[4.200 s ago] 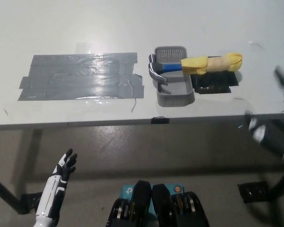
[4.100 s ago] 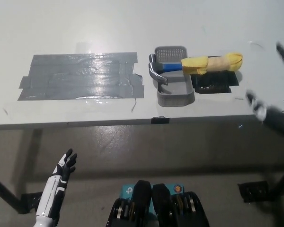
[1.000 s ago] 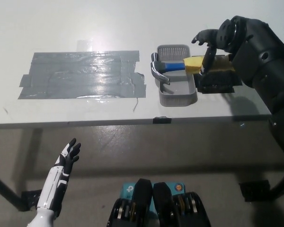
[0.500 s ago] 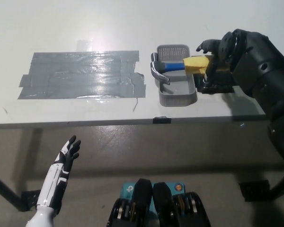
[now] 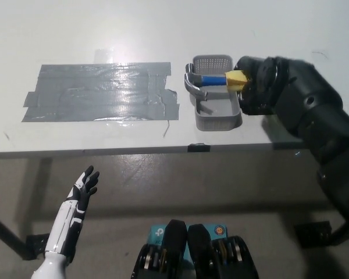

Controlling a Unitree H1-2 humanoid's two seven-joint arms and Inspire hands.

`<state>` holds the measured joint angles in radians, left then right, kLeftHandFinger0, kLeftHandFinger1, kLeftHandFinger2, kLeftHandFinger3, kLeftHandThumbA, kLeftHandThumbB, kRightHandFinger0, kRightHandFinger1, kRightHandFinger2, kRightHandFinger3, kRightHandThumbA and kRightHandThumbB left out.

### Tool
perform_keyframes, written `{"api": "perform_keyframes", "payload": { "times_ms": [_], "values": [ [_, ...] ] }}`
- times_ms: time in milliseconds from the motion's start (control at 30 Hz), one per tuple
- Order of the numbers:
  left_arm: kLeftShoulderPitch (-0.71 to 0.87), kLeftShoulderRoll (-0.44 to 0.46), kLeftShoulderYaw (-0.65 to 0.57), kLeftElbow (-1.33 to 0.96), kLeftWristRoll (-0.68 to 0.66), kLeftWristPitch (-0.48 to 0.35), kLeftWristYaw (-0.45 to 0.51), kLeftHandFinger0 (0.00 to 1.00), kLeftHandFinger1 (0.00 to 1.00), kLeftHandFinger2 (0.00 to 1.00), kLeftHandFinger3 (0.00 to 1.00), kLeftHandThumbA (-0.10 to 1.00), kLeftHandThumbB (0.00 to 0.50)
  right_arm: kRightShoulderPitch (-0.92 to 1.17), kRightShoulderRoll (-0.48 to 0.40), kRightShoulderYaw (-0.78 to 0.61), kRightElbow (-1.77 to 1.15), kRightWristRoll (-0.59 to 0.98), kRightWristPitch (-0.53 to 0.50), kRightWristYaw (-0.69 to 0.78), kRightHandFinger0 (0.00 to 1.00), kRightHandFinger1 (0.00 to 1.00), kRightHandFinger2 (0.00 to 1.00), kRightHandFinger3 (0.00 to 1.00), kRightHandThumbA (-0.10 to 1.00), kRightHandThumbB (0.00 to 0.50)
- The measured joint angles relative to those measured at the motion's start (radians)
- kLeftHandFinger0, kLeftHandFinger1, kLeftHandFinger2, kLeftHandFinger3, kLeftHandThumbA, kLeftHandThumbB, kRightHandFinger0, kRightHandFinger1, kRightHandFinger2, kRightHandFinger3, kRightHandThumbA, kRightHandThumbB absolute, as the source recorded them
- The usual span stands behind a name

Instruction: The robot picks the hammer placed on top of the gray container with right hand and places it on the grey area of the desk

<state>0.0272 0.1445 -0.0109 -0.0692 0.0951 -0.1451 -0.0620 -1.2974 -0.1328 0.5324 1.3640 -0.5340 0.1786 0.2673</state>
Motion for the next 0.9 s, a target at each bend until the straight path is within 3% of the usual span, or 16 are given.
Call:
{"api": "perform_keyframes", "payload": {
  "times_ms": [67, 100, 367, 500, 533, 633, 700, 767, 867, 900],
  "values": [
    [0.000, 0.000, 0.000, 0.000, 0.000, 0.000, 0.000, 1.00, 1.00, 1.00, 1.00, 1.00, 0.204, 0.014, 0.003, -0.013, 0.000, 0.002, -0.018, -0.042, 0.02, 0.56, 0.88, 0.96, -0.10, 0.134],
    [0.000, 0.000, 0.000, 0.000, 0.000, 0.000, 0.000, 1.00, 1.00, 1.00, 1.00, 1.00, 0.204, 0.021, 0.007, -0.018, 0.000, 0.003, -0.026, -0.061, 0.02, 0.58, 0.88, 0.97, -0.10, 0.134],
    [-0.013, 0.001, -0.001, 0.000, 0.000, 0.001, -0.001, 1.00, 1.00, 1.00, 1.00, 1.00, 0.196, 0.058, 0.022, -0.037, 0.001, 0.002, -0.097, -0.213, 0.06, 0.61, 0.91, 0.97, -0.10, 0.126],
    [-0.025, 0.002, -0.002, 0.000, 0.001, 0.002, -0.006, 1.00, 1.00, 1.00, 1.00, 1.00, 0.195, 0.069, 0.022, -0.051, 0.002, 0.003, -0.126, -0.268, 0.07, 0.58, 0.91, 0.82, -0.10, 0.149],
    [-0.028, 0.002, -0.002, 0.000, 0.001, 0.002, -0.007, 1.00, 1.00, 1.00, 1.00, 1.00, 0.195, 0.071, 0.022, -0.056, 0.002, 0.003, -0.130, -0.278, 0.04, 0.57, 0.87, 0.83, -0.10, 0.148],
    [-0.035, 0.004, -0.001, 0.000, 0.003, 0.002, -0.008, 1.00, 1.00, 1.00, 1.00, 1.00, 0.196, 0.076, 0.019, -0.081, 0.002, 0.008, -0.151, -0.308, 0.04, 0.58, 0.88, 0.92, -0.10, 0.156],
    [-0.036, 0.004, -0.002, 0.000, 0.005, 0.002, -0.008, 1.00, 1.00, 1.00, 1.00, 1.00, 0.198, 0.079, 0.018, -0.111, 0.002, 0.017, -0.166, -0.327, 0.03, 0.54, 0.87, 0.89, -0.10, 0.168],
    [-0.036, 0.004, -0.002, 0.000, 0.007, 0.002, -0.008, 1.00, 1.00, 1.00, 1.00, 1.00, 0.200, 0.079, 0.016, -0.129, 0.001, 0.021, -0.173, -0.337, 0.01, 0.54, 0.89, 1.00, -0.10, 0.145],
    [-0.037, 0.004, -0.002, 0.000, 0.008, 0.002, -0.009, 1.00, 1.00, 1.00, 1.00, 1.00, 0.199, 0.074, 0.013, -0.152, -0.001, 0.026, -0.183, -0.349, 0.00, 0.52, 0.85, 0.91, -0.10, 0.128],
    [-0.037, 0.004, -0.002, 0.000, 0.008, 0.002, -0.009, 1.00, 1.00, 1.00, 1.00, 1.00, 0.200, 0.068, 0.012, -0.158, -0.002, 0.027, -0.192, -0.352, 0.00, 0.53, 0.87, 0.94, -0.10, 0.126]
  ]
}}
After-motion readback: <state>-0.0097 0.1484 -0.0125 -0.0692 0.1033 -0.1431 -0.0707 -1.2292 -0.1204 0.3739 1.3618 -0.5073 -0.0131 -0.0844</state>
